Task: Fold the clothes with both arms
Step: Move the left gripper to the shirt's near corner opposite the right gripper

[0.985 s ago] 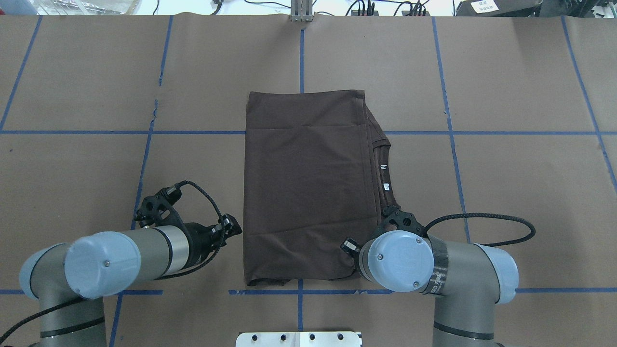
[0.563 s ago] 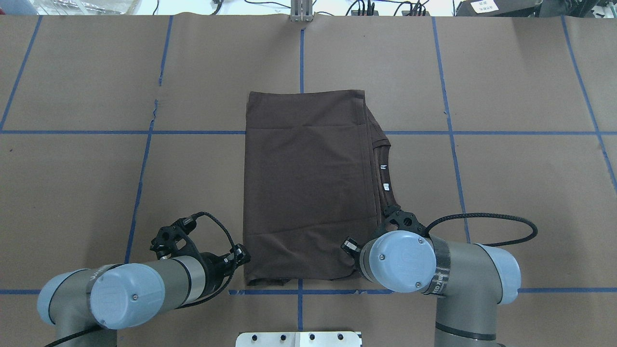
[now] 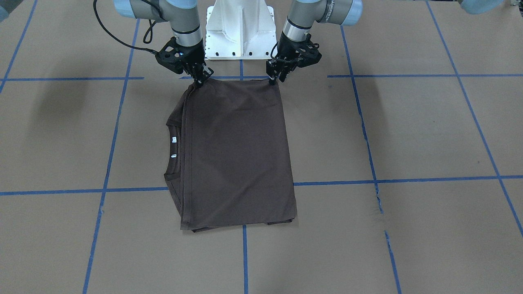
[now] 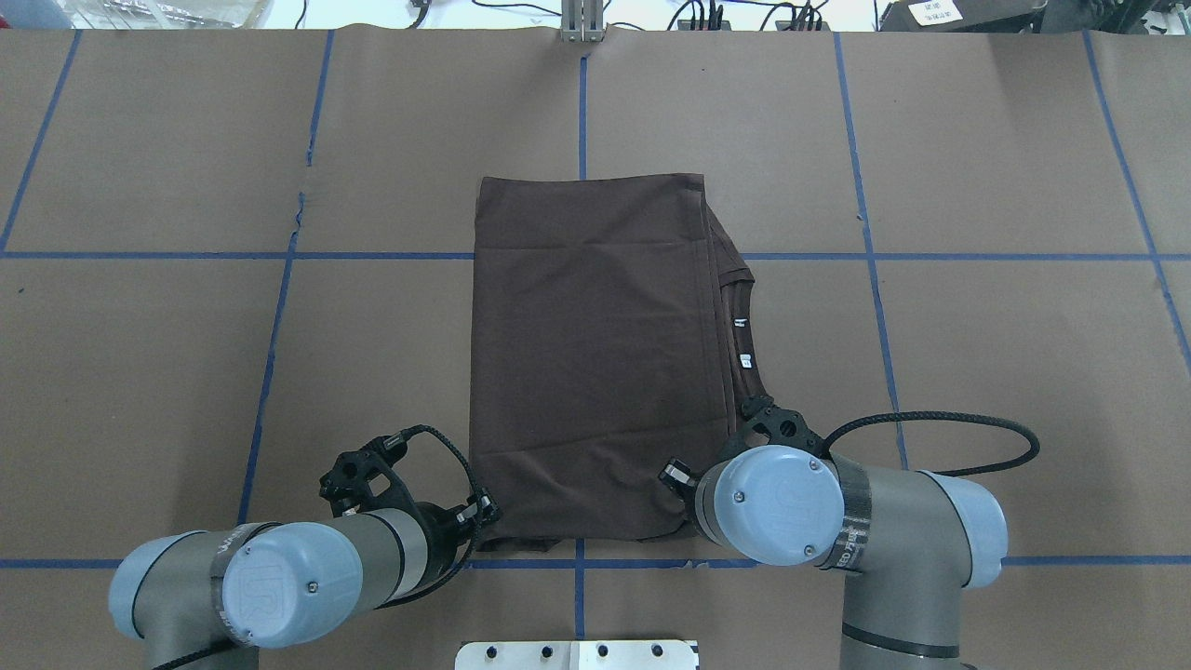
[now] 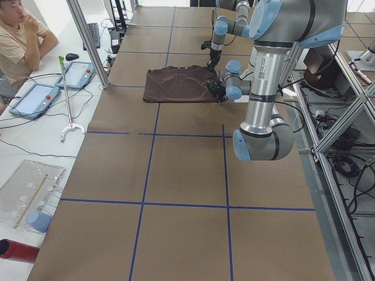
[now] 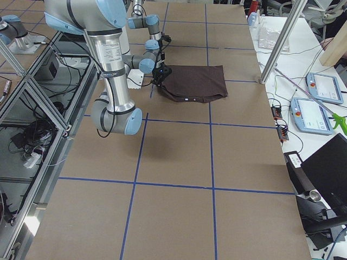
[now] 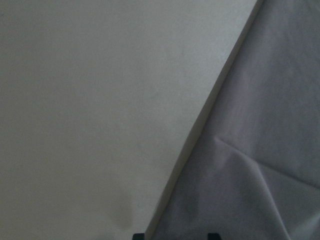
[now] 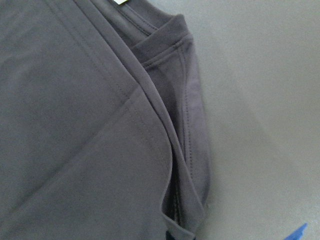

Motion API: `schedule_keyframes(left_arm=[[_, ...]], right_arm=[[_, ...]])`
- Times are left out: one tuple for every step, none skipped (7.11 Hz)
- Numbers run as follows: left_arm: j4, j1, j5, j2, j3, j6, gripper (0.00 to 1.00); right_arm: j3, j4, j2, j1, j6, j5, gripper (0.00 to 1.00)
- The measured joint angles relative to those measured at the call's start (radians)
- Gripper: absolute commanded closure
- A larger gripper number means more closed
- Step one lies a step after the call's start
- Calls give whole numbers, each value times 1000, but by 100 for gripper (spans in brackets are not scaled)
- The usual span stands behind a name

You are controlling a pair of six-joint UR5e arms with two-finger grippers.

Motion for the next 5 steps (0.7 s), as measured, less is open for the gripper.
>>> schedule_keyframes(left_arm=[[2,4,-1,-3,6,0,100],[3,5,-1,-8,8,0,100],[3,5,-2,-12,8,2,100],[2,6,-3,-13,7,4,100],[1,3,-6,-14,1,9,100]], right_arm=[[0,0,0,0,-1,0,100],[0,0,1,0,-1,0,100],[0,0,1,0,-1,0,100],[0,0,0,0,-1,0,100],[0,0,-1,0,-1,1,100]])
